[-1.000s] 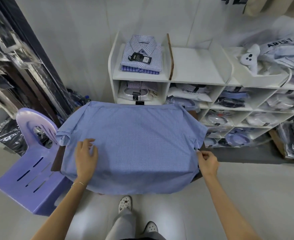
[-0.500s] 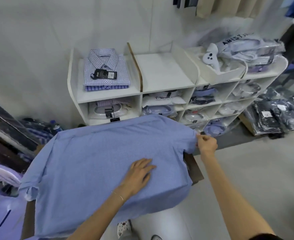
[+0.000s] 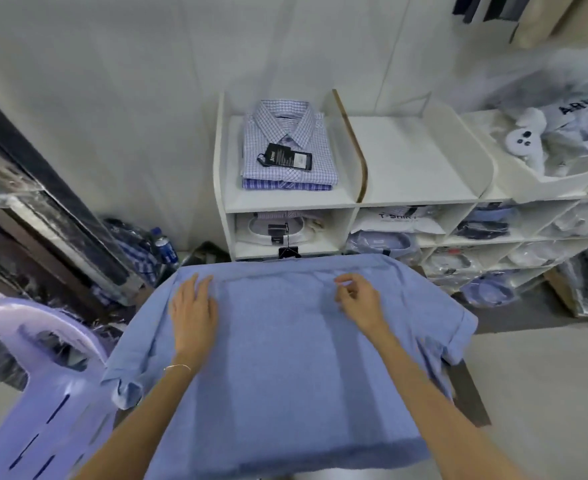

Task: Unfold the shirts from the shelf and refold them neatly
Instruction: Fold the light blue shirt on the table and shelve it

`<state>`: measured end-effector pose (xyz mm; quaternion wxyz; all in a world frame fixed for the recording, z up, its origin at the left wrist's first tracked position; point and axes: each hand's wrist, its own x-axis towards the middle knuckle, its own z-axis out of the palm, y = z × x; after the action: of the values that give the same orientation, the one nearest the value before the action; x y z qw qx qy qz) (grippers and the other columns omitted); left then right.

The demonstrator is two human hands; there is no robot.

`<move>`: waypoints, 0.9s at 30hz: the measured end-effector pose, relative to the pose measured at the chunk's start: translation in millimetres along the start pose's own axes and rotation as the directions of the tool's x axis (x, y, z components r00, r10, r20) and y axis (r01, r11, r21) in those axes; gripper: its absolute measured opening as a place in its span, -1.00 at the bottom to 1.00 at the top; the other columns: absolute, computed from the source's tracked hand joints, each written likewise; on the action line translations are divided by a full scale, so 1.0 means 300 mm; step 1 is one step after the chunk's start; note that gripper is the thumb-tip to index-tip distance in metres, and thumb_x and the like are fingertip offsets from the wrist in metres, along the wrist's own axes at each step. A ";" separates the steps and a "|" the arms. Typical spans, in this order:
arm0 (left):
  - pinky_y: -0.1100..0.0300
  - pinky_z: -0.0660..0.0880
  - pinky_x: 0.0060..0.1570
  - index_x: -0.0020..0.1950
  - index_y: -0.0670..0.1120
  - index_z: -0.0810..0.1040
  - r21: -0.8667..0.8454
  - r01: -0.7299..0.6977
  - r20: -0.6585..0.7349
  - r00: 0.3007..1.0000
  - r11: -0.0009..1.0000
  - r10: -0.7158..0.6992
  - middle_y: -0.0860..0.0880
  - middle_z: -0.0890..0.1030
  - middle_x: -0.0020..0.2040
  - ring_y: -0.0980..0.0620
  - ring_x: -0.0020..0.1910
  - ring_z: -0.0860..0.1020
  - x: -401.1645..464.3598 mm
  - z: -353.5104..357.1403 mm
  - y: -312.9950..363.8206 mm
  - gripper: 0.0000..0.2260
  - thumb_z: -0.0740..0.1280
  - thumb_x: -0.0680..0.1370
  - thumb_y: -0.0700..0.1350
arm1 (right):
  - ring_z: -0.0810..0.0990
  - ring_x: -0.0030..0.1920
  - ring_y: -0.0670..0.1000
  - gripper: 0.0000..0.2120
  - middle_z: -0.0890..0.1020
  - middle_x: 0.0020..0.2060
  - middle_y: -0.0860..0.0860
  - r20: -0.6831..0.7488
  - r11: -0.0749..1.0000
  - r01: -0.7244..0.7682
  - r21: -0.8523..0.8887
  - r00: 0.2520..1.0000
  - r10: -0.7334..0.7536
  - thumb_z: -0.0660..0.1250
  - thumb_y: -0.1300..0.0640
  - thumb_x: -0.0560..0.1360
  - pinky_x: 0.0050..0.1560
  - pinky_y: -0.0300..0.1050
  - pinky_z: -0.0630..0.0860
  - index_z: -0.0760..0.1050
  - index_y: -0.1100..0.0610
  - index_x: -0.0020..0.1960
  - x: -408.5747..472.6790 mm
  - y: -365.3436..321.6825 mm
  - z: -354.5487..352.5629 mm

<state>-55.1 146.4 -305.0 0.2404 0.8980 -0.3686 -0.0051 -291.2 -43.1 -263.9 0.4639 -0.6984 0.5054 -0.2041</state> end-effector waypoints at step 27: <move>0.22 0.53 -0.24 -0.15 -0.14 0.57 -0.578 0.351 0.577 0.814 0.737 0.064 -0.06 0.61 -0.29 0.03 -0.33 0.58 0.028 -0.468 0.027 -0.72 0.23 0.61 0.01 | 0.53 -0.23 -0.10 -0.28 0.72 -0.16 0.03 0.699 0.972 -0.236 0.013 0.697 0.160 -0.14 -0.36 0.55 -0.16 -0.24 0.40 0.68 0.05 -0.11 -0.067 -0.240 0.401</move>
<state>-28.3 196.0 -175.9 0.4216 0.7375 -0.3219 -0.4181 -171.4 32.2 -257.3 0.6732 -0.6405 0.3563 0.0977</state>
